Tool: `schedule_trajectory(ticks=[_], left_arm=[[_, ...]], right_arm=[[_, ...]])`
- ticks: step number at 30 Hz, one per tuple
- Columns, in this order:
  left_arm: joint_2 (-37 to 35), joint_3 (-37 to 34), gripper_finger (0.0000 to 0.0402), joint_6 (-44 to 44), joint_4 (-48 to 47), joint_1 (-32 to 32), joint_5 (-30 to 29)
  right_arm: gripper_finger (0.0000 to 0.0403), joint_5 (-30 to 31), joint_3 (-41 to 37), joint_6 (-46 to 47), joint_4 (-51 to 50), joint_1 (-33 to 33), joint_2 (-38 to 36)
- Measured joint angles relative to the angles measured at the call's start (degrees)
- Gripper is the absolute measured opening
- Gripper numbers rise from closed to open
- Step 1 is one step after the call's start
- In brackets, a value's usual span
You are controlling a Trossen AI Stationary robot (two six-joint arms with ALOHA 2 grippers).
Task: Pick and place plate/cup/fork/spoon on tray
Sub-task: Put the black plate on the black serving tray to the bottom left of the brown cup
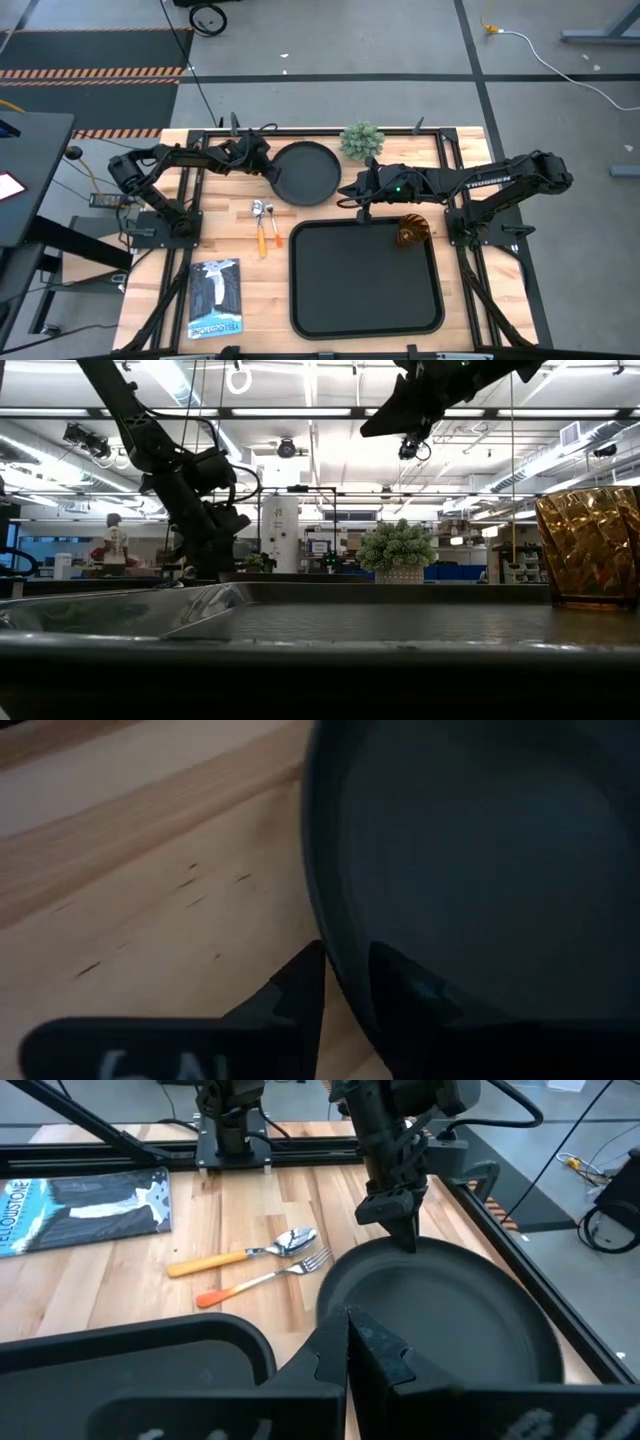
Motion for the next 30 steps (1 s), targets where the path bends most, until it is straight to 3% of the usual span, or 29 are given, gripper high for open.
schedule_trajectory(ticks=[9,17,25,30], left_arm=[[0.0,0.0,0.0014,-0.1,1.4,0.0,-0.2],[0.0,0.0,0.0015,-1.0,6.3,0.0,-0.6],[0.0,4.4,0.0011,-1.4,5.0,1.2,11.9],[0.0,10.1,0.0012,1.5,-4.6,-2.2,12.9]], right_arm=[[0.0008,0.0,0.0,-0.3,-0.1,0.0,0.0],[0.0008,0.0,0.0,0.0,-0.1,0.0,0.0],[0.0008,0.0,0.0,0.0,-2.9,0.0,-0.7],[0.0008,1.7,0.0,1.2,-8.2,0.0,-4.2]])
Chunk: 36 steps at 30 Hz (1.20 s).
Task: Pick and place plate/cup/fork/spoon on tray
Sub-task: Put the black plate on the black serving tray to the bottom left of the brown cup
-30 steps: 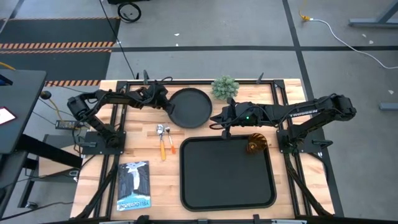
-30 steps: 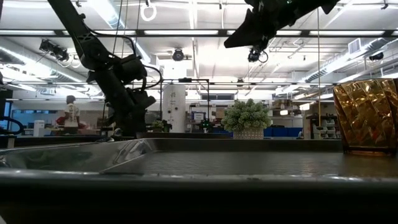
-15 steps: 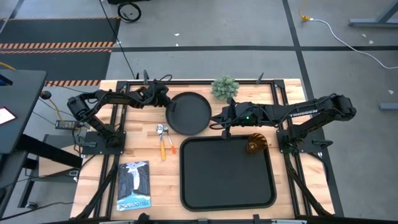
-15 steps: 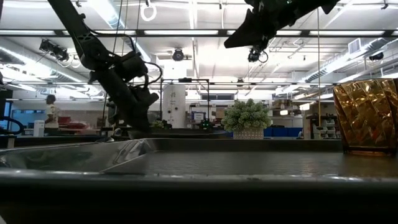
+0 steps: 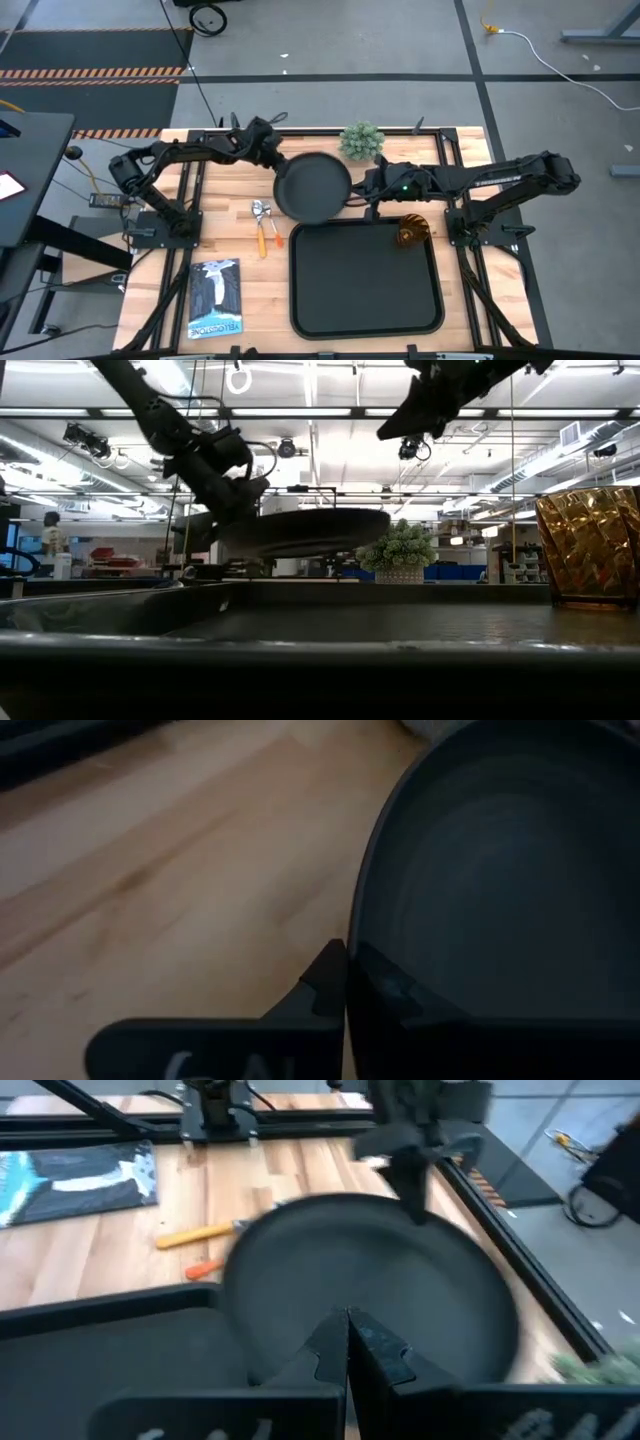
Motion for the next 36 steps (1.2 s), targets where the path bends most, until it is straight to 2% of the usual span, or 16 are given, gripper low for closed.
schedule_trajectory(ticks=[5,12,15,21,25,36], left_arm=[[0.0,4.3,0.0013,1.3,-7.9,-7.9,-3.5],[0.1,7.4,0.0014,-4.4,-8.6,-17.9,-8.4],[1.4,9.7,0.0014,-6.4,-9.0,-22.5,-12.4],[7.4,17.6,0.0015,-8.3,-13.0,-30.4,-16.4],[12.3,23.2,0.0015,-9.0,-15.5,-33.9,-16.7],[26.1,35.8,0.0015,-8.9,-18.2,-38.7,-16.5]], right_arm=[[0.0008,2.6,0.0,1.2,-5.9,0.0,-5.3],[0.0008,2.8,0.0,0.5,-11.3,-0.6,-9.6],[0.0008,2.9,0.0,0.5,-12.8,-1.0,-10.6],[0.0008,3.0,0.0,0.7,-14.5,-1.2,-12.7],[0.0008,3.0,0.0,0.8,-14.9,-1.2,-14.3],[0.0008,3.0,0.0,1.4,-15.3,-1.2,-16.0]])
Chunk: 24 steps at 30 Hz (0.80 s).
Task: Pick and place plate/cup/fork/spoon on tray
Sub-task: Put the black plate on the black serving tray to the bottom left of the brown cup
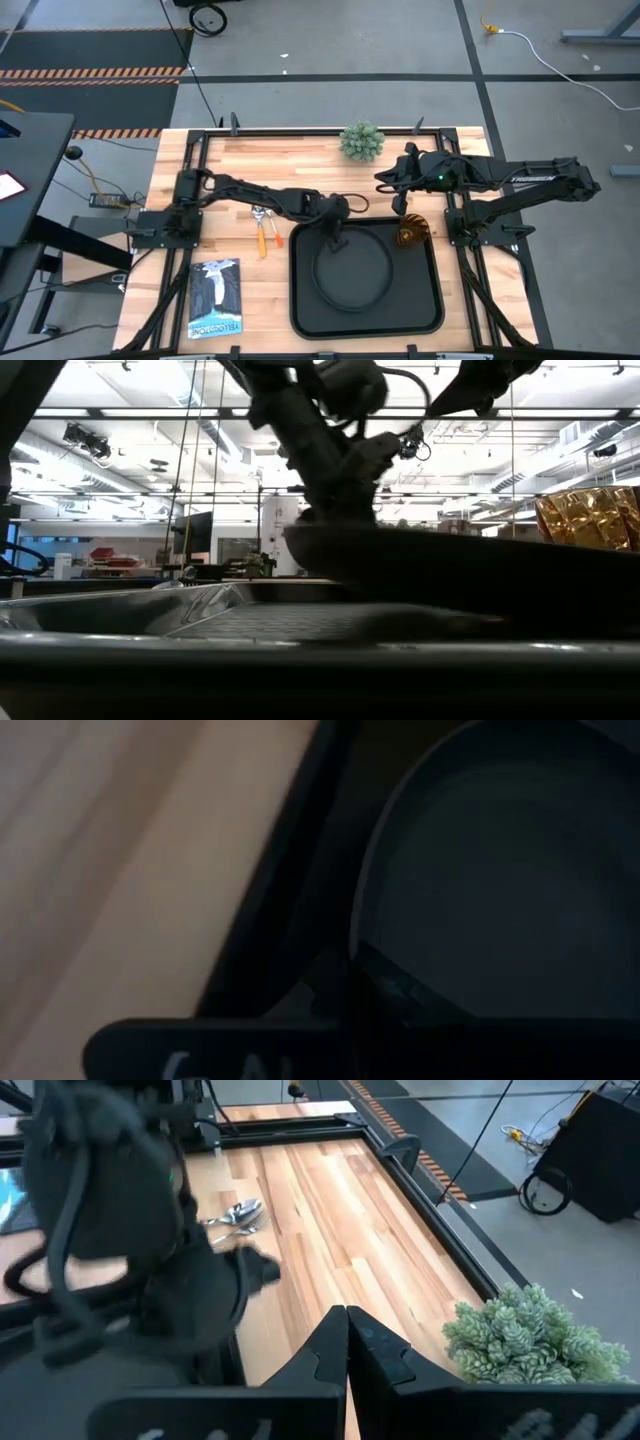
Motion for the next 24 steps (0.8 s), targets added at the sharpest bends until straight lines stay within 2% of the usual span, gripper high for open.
schedule_trajectory(ticks=[10,24], left_arm=[[7.2,7.0,0.0015,0.0,1.5,-1.3,0.3],[8.0,7.4,0.0015,-1.6,5.4,-4.1,-1.0]], right_arm=[[0.0008,-0.2,0.0,0.5,-0.2,0.0,0.3],[0.0008,-0.2,0.0,0.5,0.3,0.5,0.3]])
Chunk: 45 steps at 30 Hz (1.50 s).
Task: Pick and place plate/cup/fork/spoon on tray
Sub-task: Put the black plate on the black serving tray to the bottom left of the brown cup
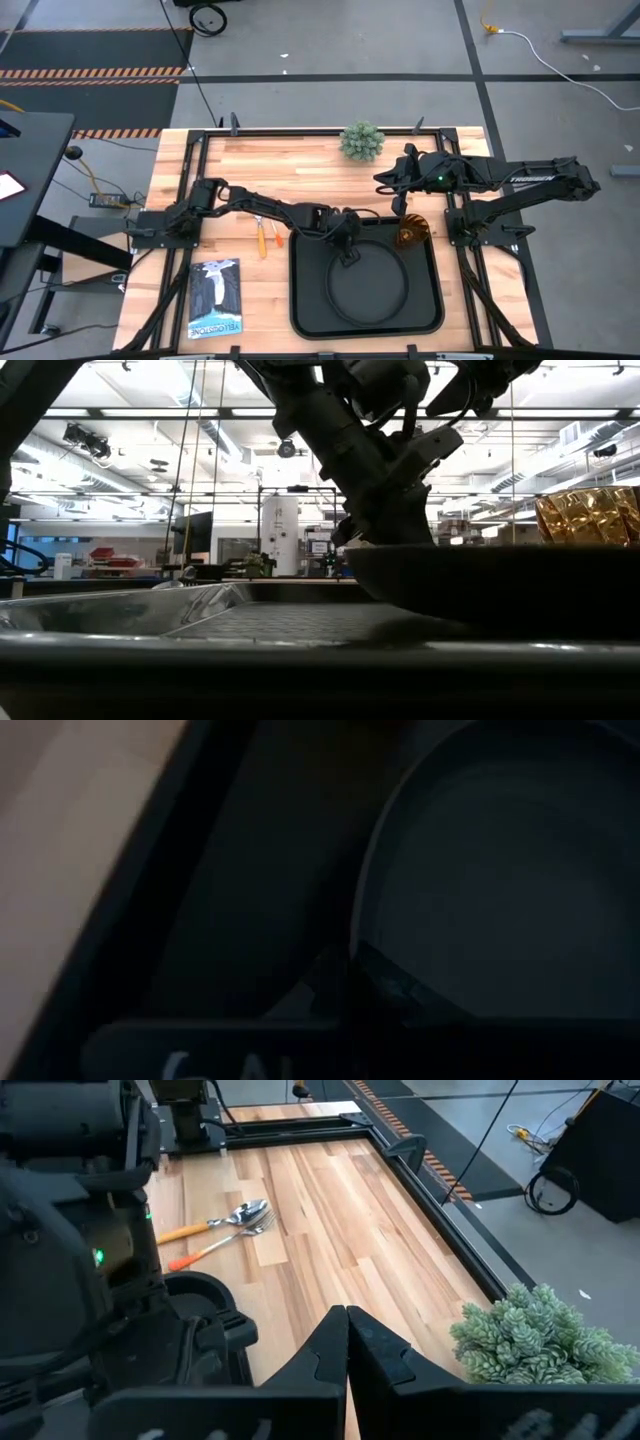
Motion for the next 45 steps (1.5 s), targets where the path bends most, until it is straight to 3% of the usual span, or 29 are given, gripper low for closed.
schedule_trajectory(ticks=[10,19,25,33,37,45], left_arm=[[1.9,0.0,0.0024,-0.1,4.6,0.0,0.0],[2.2,0.0,0.01,2.2,8.3,0.1,1.0],[-1.8,0.0,0.0124,11.4,3.5,-0.1,1.6],[-5.3,0.0,0.0125,22.2,-14.0,-3.6,2.5],[-5.3,0.0,0.0125,22.6,-19.5,-5.9,2.7],[-5.3,0.0,0.0125,17.7,-21.0,-9.9,4.7]], right_arm=[[0.0008,0.0,0.0,0.3,0.1,0.8,0.0],[0.0008,0.0,0.0,0.4,0.0,1.4,0.0],[0.0008,0.0,0.0,0.4,0.1,1.4,0.0],[0.0008,0.1,0.0,0.4,0.5,1.4,0.0],[0.0008,0.2,0.0,0.4,1.0,1.4,0.0],[0.0008,0.2,0.0,-0.3,1.4,1.4,0.0]])
